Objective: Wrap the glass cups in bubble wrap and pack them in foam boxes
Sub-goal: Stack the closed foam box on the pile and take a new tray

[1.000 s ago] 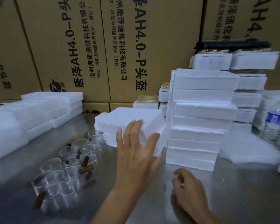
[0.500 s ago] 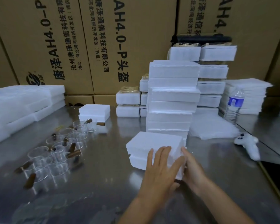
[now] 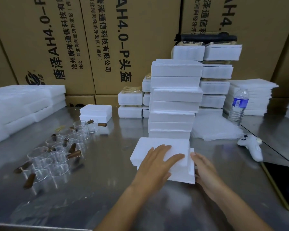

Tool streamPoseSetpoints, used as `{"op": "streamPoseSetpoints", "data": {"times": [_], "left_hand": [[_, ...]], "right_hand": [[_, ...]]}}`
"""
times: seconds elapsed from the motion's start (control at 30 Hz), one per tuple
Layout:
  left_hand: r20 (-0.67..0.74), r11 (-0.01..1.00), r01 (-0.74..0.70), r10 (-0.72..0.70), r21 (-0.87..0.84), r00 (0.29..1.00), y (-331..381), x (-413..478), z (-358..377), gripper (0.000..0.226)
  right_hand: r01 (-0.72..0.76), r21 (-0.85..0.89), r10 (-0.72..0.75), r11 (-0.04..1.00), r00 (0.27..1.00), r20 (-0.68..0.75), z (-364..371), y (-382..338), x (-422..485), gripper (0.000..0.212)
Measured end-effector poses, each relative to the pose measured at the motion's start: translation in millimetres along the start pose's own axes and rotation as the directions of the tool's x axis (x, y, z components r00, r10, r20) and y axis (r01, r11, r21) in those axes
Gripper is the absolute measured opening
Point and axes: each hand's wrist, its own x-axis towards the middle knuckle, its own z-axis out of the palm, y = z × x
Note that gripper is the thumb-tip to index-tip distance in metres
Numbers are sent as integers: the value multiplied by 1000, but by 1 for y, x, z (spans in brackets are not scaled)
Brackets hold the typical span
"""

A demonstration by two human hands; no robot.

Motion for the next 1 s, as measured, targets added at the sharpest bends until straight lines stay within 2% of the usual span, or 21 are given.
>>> {"op": "streamPoseSetpoints", "data": {"times": [0.1, 0.17, 0.3, 0.37, 0.43, 0.5, 0.57, 0.6, 0.67, 0.73, 0.8, 0.87, 0.93, 1.0], "left_hand": [[-25, 1000, -7, 8, 27, 1000, -2, -2, -3, 73], [-95, 998, -18, 24, 65, 995, -3, -2, -2, 75], [-203, 997, -22, 36, 71, 979, -5, -2, 0, 68], [-302, 1000, 7, -4, 8, 953, -7, -3, 2, 63], [-436, 979, 82, -157, -185, 886, -9, -1, 1, 57], [-504, 864, 178, -429, -471, 750, -10, 2, -2, 50], [-476, 669, 252, -699, -699, 534, -17, 6, -5, 45], [-409, 546, 259, -803, -797, 434, -23, 7, -6, 43], [-243, 310, 230, -929, -923, 278, -39, 5, -5, 36], [-113, 145, 208, -981, -967, 155, -57, -1, -1, 29], [45, -32, 184, -997, -982, 65, -71, -8, 5, 35], [192, -184, 184, -981, -965, 26, -80, -15, 10, 54], [238, -223, 288, -971, -931, 17, -83, -21, 13, 72], [214, -188, 396, -977, -899, 22, -85, -26, 16, 84]], "right_hand": [[-1, 3, 1, 1000, 1000, -18, 1, -1, 2, 32], [0, 4, 0, 1000, 1000, -26, 3, -3, 2, 32], [-4, -2, 4, 1000, 999, -45, 4, -5, 5, 31], [-11, -6, 11, 1000, 999, -48, 2, -5, 7, 30], [-14, -10, 13, 1000, 999, -41, 0, -4, 9, 30], [-15, -22, 14, 1000, 999, -43, -4, -4, 10, 29], [-17, -11, 17, 1000, 998, -63, -8, -3, 12, 27], [-18, -8, 18, 1000, 997, -73, -11, -3, 14, 27], [-20, -12, 19, 1000, 996, -84, -16, -4, 16, 28], [-21, -13, 19, 1000, 996, -86, -20, -4, 18, 38], [-17, -26, 14, 1000, 997, -79, -22, -4, 20, 51], [16, -79, -21, 997, 998, -63, -22, -4, 21, 42], [64, -123, -70, 990, 997, -45, -21, -4, 21, 20], [105, -164, -113, 981, 993, -42, -19, -1, 23, 23]]}}
